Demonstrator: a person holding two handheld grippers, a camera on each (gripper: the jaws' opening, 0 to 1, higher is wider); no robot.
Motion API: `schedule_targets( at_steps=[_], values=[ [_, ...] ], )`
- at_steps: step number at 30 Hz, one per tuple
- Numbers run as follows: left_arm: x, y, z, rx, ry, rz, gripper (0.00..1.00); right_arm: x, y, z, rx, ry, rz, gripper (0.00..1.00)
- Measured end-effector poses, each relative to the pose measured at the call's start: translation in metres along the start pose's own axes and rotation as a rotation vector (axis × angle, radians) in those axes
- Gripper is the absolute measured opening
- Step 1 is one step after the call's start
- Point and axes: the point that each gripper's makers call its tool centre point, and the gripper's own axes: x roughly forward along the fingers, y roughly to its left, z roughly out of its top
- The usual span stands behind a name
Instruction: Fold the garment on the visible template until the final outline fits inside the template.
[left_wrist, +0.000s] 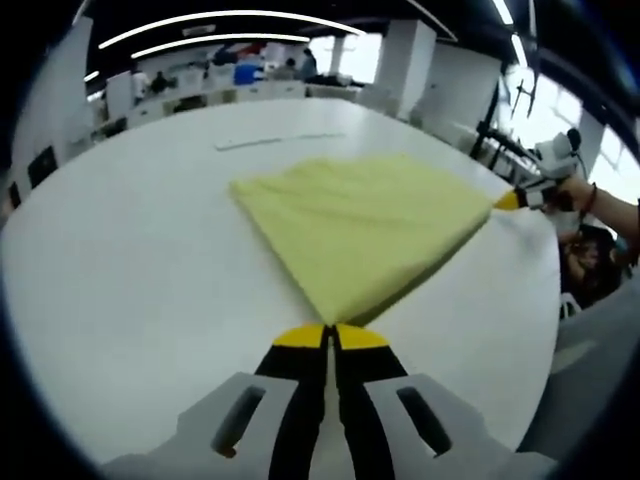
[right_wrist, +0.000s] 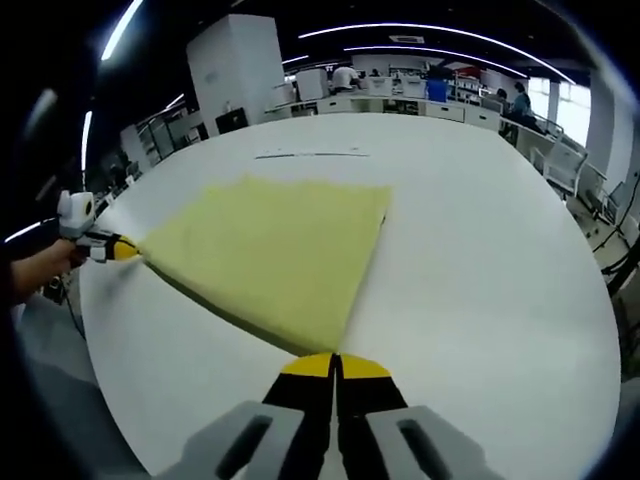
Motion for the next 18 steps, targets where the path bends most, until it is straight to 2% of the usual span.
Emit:
schedule_targets(
  at_steps=[10, 18],
  values=[
    [-0.01, -0.002, -0.008, -0.003, 0.013, 0.0, 0.0, -0.004, 0.01, -0.007, -0.015, 0.015, 0.008, 0.0],
    [-0.016, -0.004, -0.019, -0.005, 0.028, -0.004, 0.0, -0.006, 0.009, -0.015, -0.023, 0.022, 0.014, 0.0]
  ],
)
